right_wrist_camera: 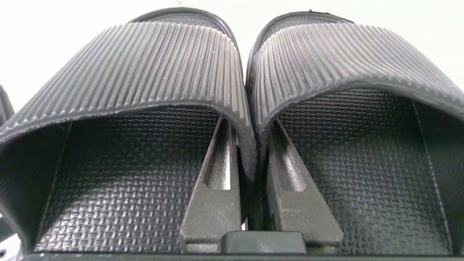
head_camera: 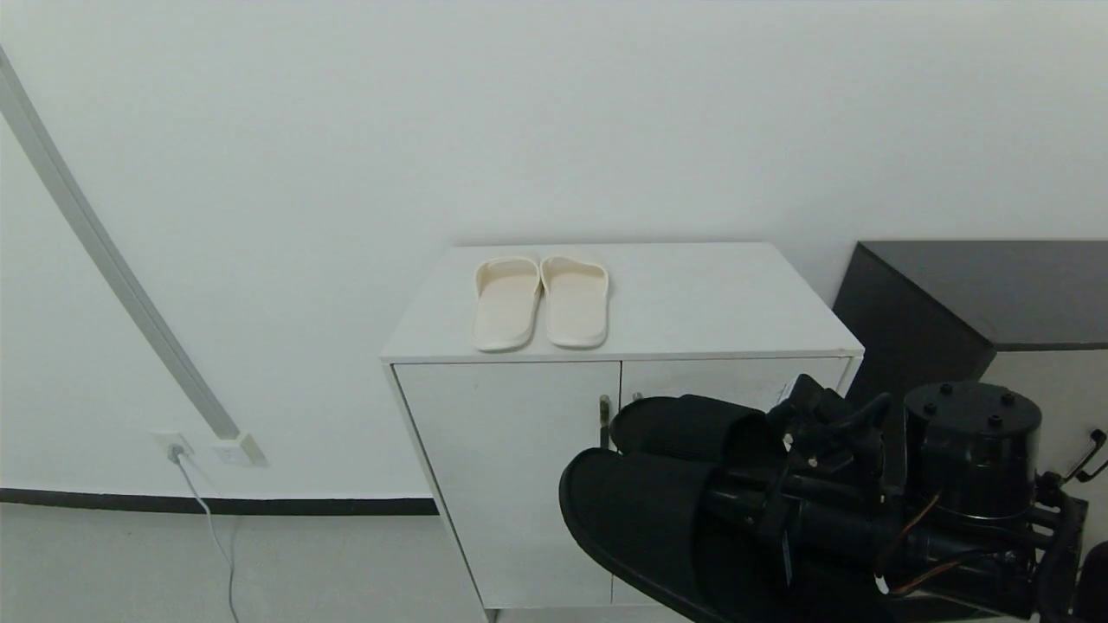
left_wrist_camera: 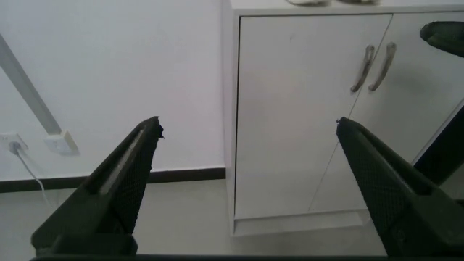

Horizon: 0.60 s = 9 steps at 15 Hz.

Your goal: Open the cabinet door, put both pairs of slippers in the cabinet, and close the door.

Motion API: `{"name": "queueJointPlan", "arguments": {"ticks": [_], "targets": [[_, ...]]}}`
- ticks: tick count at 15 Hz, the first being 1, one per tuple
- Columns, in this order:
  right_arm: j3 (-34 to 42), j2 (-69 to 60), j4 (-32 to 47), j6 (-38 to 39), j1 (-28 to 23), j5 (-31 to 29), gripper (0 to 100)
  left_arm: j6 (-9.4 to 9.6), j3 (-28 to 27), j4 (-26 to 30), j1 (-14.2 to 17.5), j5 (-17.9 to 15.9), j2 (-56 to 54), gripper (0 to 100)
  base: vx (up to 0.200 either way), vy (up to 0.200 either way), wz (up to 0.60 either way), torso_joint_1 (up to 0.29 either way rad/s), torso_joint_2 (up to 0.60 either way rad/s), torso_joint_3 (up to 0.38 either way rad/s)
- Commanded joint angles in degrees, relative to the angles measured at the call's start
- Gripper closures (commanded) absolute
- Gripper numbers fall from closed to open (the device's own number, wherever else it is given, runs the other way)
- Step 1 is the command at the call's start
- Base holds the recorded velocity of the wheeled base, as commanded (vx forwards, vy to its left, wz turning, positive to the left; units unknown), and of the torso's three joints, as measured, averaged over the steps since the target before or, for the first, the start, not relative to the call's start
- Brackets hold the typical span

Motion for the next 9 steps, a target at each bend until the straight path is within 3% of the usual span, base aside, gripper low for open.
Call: {"name": "queueJointPlan", "arguments": {"ticks": [1,9], "targets": [[0.28,0.48,-0.15,0.0,0.12,0.01,100,-0.01,0.01,-0.01,0.02,0.01,0.08,0,0.0,0.0,0.0,-0.237,0.55,0.32],[0.37,1.0,-0.33,0.0,0.12,0.01,100,-0.01,0.01,-0.01,0.02,0.01,0.08,0,0.0,0.0,0.0,-0.207,0.53,0.322]]}}
